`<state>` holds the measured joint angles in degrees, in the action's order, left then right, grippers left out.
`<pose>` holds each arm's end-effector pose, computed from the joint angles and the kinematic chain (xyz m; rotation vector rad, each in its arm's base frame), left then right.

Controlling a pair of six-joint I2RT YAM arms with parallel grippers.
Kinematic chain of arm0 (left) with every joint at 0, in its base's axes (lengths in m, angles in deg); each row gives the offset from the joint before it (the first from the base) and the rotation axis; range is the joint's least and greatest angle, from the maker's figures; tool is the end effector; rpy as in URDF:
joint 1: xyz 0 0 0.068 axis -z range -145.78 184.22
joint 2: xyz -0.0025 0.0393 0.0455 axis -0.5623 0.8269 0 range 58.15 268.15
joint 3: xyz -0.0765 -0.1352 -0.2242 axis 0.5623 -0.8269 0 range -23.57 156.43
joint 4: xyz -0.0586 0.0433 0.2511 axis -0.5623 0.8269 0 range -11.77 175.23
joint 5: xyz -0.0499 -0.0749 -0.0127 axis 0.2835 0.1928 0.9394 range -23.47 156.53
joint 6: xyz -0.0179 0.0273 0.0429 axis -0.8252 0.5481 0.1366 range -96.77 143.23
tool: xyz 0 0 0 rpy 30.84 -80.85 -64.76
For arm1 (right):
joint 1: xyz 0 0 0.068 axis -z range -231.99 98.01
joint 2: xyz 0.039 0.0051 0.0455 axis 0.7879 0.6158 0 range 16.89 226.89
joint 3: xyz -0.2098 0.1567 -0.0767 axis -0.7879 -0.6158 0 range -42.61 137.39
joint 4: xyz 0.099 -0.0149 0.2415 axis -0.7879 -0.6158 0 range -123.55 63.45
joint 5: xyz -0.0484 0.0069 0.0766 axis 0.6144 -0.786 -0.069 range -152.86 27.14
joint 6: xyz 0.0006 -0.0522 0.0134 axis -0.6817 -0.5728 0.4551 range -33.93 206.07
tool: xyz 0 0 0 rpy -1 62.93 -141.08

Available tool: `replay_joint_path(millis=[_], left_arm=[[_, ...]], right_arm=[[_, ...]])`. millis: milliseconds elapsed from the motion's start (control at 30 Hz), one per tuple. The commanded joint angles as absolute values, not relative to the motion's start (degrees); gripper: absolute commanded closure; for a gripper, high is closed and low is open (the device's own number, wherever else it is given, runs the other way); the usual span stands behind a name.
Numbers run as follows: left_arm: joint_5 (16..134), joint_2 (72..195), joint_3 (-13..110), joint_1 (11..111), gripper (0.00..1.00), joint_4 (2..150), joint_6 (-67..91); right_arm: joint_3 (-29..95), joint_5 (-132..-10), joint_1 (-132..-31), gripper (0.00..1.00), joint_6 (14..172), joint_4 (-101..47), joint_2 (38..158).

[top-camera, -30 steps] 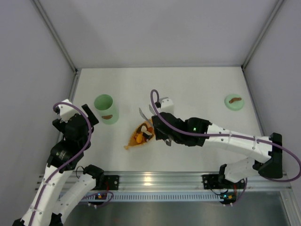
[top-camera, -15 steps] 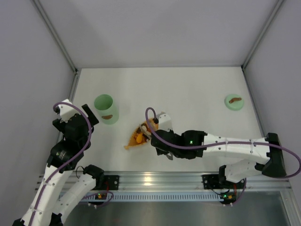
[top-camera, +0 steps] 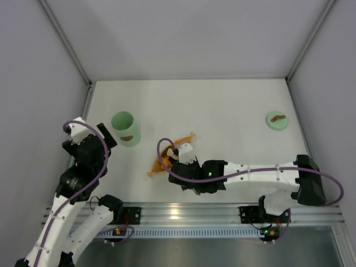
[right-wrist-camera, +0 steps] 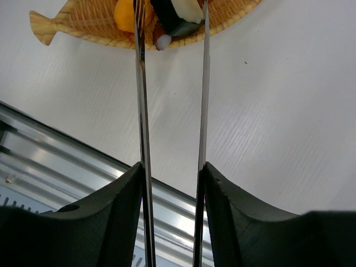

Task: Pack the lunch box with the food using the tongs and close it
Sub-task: Pick up the fake food from the plate, then place the fake food in the packing box.

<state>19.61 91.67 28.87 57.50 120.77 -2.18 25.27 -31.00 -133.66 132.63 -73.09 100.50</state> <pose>0.1043 -0.0166 0.3561 -0.5393 1.7737 0.2242 0.0608 0.2853 0.2749 -0.5696 2.3683 0.2368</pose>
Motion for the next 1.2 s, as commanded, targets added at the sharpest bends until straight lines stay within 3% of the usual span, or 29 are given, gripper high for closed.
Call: replay_joint_path(millis=[0, 233, 633, 1167], left_arm=[[19.51, 91.55, 28.81, 57.42, 0.01, 120.15, -1.82], [19.59, 91.46, 28.81, 57.42, 0.01, 120.24, -1.82], [19.51, 91.46, 28.81, 57.42, 0.01, 120.15, -1.91], [19.51, 91.37, 28.81, 57.42, 0.01, 120.24, -1.91]], right_arm=[[27.00, -28.58, -134.87, 0.55, 134.14, -75.59, 100.82], [27.26, -27.97, -134.87, 0.56, 134.49, -76.38, 102.05], [29.20, -26.56, -134.87, 0.77, 134.41, -77.70, 101.53], [40.25, -20.15, -133.47, 0.77, 130.55, -82.36, 98.27]])
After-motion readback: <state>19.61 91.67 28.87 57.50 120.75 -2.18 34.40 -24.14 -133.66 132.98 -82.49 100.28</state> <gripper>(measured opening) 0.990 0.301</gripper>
